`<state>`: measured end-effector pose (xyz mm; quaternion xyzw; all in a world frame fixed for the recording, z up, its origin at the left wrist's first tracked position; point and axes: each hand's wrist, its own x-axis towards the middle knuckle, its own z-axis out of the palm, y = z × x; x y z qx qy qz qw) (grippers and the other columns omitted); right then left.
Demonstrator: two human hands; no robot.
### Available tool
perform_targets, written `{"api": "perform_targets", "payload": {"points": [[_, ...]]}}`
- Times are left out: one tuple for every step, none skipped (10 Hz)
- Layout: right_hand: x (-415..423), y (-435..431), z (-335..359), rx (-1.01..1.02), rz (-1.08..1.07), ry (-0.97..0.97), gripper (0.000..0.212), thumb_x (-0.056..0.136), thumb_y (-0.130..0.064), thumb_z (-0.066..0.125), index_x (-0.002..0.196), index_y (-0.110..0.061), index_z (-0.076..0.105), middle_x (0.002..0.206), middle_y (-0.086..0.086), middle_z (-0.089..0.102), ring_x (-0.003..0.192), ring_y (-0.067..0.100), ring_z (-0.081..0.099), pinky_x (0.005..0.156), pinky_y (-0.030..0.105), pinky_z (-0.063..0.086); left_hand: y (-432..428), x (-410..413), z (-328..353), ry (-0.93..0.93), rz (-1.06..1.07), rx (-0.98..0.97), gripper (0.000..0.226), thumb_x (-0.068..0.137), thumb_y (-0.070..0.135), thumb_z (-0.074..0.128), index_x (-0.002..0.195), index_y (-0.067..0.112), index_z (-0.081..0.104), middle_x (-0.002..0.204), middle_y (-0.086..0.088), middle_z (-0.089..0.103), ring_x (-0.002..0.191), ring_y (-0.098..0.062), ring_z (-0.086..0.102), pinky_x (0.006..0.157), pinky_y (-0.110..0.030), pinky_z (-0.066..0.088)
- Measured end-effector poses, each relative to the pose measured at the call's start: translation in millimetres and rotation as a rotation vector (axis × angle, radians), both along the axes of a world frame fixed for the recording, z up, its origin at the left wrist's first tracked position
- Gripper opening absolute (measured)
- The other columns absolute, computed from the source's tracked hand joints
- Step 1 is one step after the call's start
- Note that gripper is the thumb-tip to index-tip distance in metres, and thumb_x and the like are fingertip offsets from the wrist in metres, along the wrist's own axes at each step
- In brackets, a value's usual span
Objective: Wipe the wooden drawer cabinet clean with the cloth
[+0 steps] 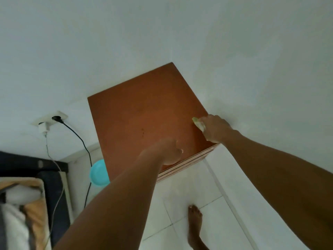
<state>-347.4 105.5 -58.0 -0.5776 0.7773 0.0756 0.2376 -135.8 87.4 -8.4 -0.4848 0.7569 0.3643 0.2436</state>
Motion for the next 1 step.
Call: {"api": "perform_targets", "payload": {"points": [[-2.4, 9.1, -18.1, 0.222, 0.034, -0.022, 0.059, 0.084, -0.023, 0.060, 0.141, -0.031, 0.046, 0.137, 0.002, 0.053, 0.124, 0.029, 0.053, 0.096, 0.042, 0.051, -7.3, 2.2, 2.9, -0.036, -0.014, 0.006, 0.063, 0.106, 0.043, 0.046, 0.162, 0.019, 0.030, 0.166, -0.008, 0.033, 0.152, -0.031, 0.033, 0.121, -0.050, 0.031]]}}
